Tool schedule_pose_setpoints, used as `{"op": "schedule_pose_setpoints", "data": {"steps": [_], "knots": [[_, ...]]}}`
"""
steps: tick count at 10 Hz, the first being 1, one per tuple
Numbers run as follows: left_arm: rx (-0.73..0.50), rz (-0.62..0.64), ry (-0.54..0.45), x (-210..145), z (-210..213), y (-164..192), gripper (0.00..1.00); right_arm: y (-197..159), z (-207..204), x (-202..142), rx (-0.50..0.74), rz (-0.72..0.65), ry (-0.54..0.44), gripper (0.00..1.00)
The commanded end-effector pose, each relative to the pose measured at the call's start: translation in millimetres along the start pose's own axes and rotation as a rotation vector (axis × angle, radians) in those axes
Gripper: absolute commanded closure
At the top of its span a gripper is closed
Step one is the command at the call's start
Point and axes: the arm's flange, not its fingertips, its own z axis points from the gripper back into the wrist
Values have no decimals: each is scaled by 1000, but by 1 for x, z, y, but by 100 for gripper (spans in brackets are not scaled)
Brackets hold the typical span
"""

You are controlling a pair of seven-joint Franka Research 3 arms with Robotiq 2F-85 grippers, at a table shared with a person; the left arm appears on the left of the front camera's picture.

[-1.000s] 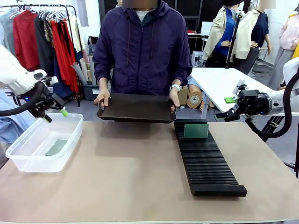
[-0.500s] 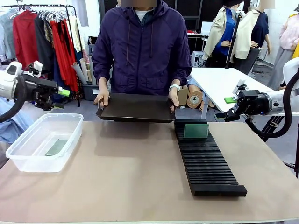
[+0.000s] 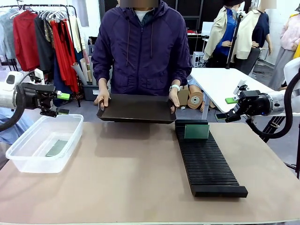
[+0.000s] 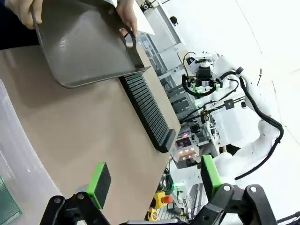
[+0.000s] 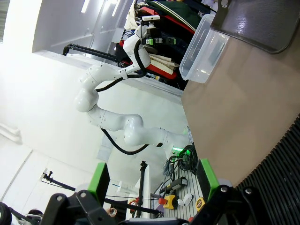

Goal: Sort PCBs into racks and boxes based on the side picked up.
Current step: If the short side of the Blank PCB is picked up, insert it into the PCB Rack ; if the long side is picked up, place it in the Organizing box.

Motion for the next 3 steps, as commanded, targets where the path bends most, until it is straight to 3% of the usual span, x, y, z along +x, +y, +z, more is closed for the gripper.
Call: {"op": "schedule_pose_setpoints", "data": {"steps": [1,3], "knots": [[9,-6,-9,0,2,-3,0,1,1,1,-10,20,1,0],[9,-6,-9,0,2,-3,0,1,1,1,-10,20,1,0]]}}
